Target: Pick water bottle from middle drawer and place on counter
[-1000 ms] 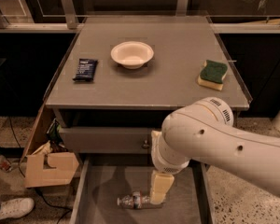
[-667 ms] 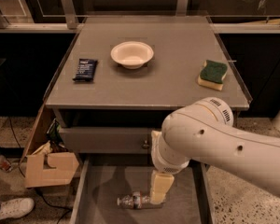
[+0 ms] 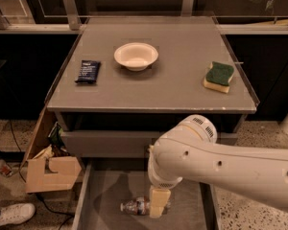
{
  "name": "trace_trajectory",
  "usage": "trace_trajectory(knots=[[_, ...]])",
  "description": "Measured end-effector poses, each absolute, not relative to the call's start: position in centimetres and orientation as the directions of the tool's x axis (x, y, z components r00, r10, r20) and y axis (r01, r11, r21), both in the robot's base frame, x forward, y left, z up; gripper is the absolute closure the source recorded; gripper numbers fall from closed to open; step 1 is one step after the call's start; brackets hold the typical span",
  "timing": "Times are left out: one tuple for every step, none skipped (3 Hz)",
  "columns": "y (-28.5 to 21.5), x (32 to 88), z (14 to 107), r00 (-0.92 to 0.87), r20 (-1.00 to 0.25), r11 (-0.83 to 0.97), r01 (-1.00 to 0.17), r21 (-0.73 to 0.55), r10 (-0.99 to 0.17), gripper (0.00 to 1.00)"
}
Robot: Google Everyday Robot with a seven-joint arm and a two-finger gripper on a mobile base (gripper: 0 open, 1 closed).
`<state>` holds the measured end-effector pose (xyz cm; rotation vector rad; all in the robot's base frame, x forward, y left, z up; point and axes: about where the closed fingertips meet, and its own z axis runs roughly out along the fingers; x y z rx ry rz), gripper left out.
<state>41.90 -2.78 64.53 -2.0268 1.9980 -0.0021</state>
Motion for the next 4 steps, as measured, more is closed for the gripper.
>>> trace_trajectory(knots=[[-2.1, 41.4, 62.0, 0.045, -0.187, -0.012, -0.985, -0.175, -0.981, 0.00], [-2.1, 41.4, 61.9, 0.045, -0.187, -0.012, -0.985, -0.174, -0.981, 0.00], [-1.5, 41.0, 60.7, 0.052, -0.195, -0.019, -0.985, -0.170, -0.979, 0.00], [-0.2, 40.1, 56.1, 0.063, -0.190, -0.039, -0.991, -0.126, -0.980, 0.00]])
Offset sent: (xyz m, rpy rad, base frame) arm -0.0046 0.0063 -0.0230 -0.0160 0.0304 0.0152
